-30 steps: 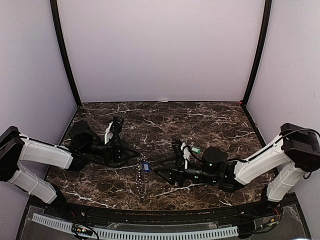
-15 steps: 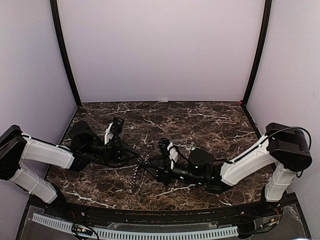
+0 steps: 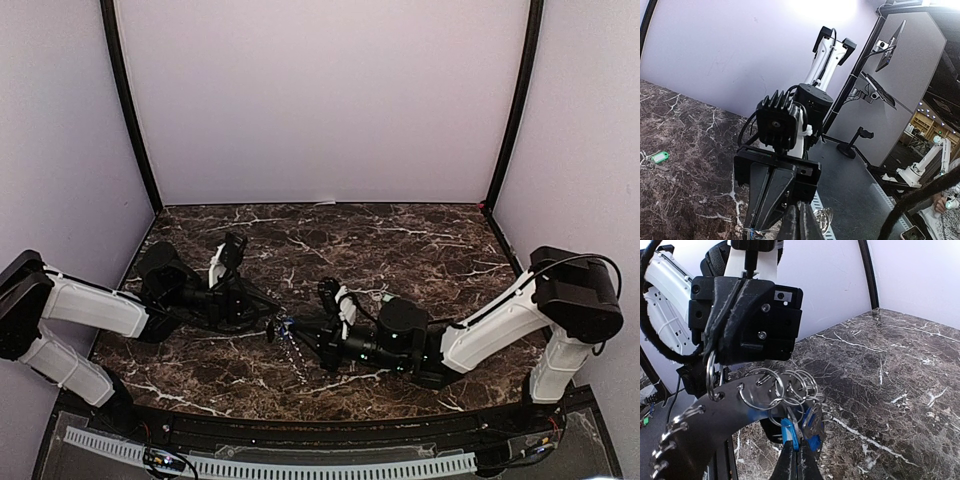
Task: Remove the keys from the keyring
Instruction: Pass from the left arm to the right
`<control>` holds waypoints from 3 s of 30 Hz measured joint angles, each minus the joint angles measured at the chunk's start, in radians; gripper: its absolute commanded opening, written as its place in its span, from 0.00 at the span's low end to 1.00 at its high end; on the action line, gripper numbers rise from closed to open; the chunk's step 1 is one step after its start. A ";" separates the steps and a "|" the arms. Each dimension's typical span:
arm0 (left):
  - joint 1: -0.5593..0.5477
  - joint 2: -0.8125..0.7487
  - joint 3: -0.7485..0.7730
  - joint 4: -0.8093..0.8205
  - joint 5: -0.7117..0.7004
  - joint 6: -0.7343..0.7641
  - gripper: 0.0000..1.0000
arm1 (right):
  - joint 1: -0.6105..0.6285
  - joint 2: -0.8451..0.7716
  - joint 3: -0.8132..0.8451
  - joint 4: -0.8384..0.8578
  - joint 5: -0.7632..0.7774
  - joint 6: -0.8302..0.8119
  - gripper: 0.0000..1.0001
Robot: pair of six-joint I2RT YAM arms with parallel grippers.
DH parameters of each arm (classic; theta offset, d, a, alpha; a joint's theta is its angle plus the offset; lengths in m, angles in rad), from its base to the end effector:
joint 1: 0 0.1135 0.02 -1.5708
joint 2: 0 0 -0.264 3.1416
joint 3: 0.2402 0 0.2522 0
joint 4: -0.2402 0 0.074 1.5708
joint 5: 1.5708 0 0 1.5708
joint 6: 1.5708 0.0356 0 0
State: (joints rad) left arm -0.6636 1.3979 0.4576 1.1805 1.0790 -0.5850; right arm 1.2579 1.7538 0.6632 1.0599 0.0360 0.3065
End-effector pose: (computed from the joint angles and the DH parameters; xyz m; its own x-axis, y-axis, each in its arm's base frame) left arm 0.1821 -0.1822 0.2327 -0.3768 -0.0364 -0.9256 0.9083 -0.2105 -0.3615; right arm 0.1071 0.3268 0.1802 -0.2926 0.0753 -0.9533 -0.8931 0.3347 0.3005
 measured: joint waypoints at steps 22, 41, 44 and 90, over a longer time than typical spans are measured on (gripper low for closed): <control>0.000 -0.003 -0.004 0.039 0.033 -0.023 0.00 | 0.002 0.055 0.058 0.038 -0.093 -0.034 0.09; 0.000 0.039 -0.004 0.134 0.060 -0.082 0.00 | 0.005 0.092 0.111 0.035 -0.114 -0.048 0.24; 0.000 0.040 -0.004 0.146 0.061 -0.090 0.00 | 0.005 0.094 0.111 0.035 -0.109 -0.054 0.26; 0.005 0.147 -0.004 -0.100 -0.029 0.160 0.00 | 0.006 -0.101 -0.082 -0.141 0.070 -0.013 0.00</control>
State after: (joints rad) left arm -0.6590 1.5452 0.4538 1.0805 1.0504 -0.4252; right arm 1.2640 1.6531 0.5816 0.9188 0.1059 0.2935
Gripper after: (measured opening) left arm 0.008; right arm 0.026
